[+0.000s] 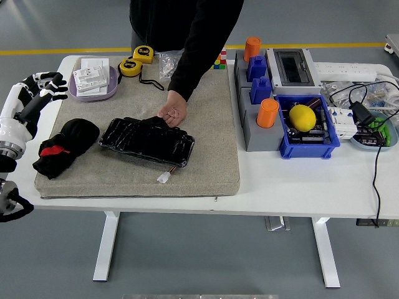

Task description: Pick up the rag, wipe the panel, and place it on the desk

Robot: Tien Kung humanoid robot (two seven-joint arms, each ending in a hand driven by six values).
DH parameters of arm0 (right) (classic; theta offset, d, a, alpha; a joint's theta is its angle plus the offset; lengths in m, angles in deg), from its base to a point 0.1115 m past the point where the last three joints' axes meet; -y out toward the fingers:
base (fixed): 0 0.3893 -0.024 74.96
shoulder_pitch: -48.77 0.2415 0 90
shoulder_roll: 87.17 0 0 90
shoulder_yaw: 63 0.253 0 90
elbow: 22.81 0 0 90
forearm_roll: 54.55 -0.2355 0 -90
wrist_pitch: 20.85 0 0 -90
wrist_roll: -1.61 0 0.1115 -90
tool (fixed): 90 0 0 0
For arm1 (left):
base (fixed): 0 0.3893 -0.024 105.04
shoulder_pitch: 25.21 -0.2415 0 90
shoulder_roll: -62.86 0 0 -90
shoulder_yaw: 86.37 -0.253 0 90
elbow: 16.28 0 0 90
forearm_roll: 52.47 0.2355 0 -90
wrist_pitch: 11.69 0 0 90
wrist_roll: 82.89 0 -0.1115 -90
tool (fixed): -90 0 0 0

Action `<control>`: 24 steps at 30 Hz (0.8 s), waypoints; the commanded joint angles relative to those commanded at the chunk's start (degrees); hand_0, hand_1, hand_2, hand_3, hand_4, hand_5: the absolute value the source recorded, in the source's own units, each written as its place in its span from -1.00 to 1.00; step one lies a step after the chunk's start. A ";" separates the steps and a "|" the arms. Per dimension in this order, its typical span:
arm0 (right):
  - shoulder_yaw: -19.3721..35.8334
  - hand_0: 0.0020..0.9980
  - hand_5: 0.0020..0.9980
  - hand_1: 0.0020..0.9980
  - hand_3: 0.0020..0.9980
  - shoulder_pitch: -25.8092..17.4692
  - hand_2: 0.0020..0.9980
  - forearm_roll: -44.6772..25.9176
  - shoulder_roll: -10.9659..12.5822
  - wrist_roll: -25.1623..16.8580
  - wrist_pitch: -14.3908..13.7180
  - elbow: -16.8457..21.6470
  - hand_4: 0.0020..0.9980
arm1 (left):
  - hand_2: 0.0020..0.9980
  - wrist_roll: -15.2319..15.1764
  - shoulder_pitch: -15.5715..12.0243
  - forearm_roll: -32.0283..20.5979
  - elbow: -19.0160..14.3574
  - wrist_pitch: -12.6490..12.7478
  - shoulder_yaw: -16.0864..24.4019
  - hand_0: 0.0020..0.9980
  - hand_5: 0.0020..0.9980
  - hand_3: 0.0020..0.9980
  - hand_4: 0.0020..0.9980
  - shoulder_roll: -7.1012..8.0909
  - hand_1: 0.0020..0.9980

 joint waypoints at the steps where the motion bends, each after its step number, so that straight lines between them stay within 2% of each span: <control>1: -0.03 0.50 0.07 0.41 0.23 -0.02 0.41 -0.01 0.01 0.00 -0.01 0.00 1.00 | 0.13 0.00 -0.04 0.00 0.02 0.01 -0.01 0.02 -0.17 0.16 0.66 0.05 0.16; 24: 0.31 0.50 0.07 0.41 0.23 0.03 0.41 -0.17 -0.32 -0.11 0.16 -0.16 1.00 | 0.13 0.22 0.32 1.24 0.64 0.28 0.56 0.03 -0.18 0.16 0.66 0.23 0.16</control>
